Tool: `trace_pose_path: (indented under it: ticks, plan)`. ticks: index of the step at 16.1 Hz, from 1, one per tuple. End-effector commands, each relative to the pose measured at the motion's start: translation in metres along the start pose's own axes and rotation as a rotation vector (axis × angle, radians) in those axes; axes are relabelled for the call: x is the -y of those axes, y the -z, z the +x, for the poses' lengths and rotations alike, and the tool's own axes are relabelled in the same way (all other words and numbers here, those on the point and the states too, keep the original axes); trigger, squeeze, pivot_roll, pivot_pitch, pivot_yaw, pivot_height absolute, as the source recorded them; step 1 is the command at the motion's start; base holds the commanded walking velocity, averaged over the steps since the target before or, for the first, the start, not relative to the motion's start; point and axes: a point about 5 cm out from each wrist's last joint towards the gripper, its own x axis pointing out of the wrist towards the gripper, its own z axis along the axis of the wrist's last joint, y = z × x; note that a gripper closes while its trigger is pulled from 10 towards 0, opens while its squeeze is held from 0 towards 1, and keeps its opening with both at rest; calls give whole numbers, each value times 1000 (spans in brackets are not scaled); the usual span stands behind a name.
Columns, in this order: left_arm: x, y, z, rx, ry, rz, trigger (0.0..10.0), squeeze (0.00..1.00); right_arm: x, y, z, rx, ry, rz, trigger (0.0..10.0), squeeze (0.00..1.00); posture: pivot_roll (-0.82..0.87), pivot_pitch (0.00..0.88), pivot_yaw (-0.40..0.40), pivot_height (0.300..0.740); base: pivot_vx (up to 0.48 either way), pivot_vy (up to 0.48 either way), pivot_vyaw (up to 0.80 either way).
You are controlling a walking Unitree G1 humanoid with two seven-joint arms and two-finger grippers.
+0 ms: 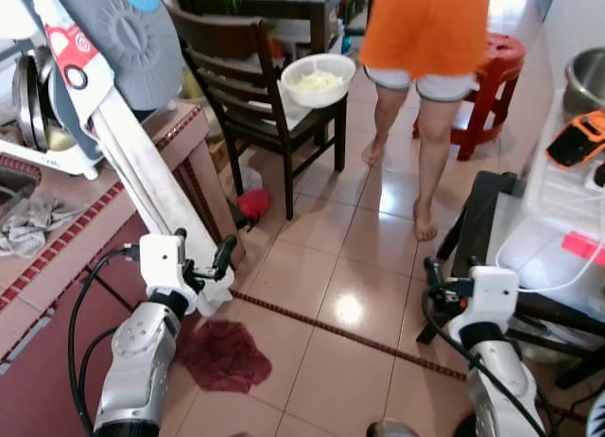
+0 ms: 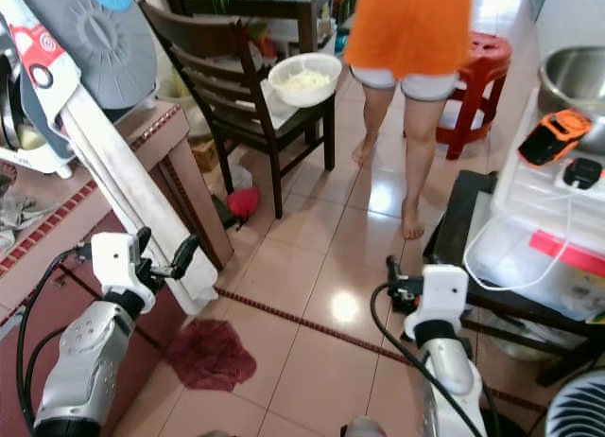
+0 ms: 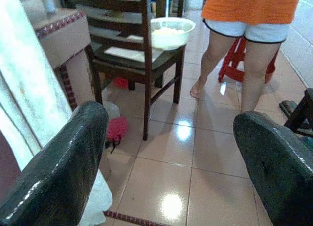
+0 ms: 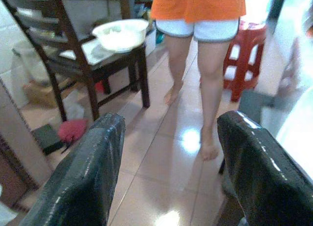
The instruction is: Kitchen organization
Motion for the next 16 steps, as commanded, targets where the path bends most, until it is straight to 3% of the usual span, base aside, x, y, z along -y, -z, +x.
trace_pose_path:
  ticks: [1,3,5,6,9,13,16]
  plan:
    - [-1,-3,-1,-5,-1,21,10000,0,-5,-5,1,11,-10,-5,10000,0,-139,0,113,740,0,0,0]
    - [2,-5,3,-15,1,-21,10000,0,-9,-12,1,36,-31,-72,10000,0,-148,0,115,740,0,0,800]
    - [9,-19,10,35,10,-41,10000,0,-12,-26,8,76,-47,-99,10000,0,-151,0,116,740,0,0,800]
    - [13,-39,12,129,3,-5,10000,0,-12,-41,11,120,-46,-105,10000,0,-152,0,119,740,0,0,800]
    - [13,-47,11,156,-8,7,10000,0,-14,-48,9,136,-46,-113,10000,0,-147,0,121,740,0,0,800]
    - [2,-40,9,122,-80,37,10000,0,-23,-55,11,151,-57,-121,10000,0,-145,0,128,740,0,0,800]
    - [5,-43,9,117,-84,90,10000,0,-25,-58,12,145,-65,-118,10000,0,-136,0,124,740,0,0,800]
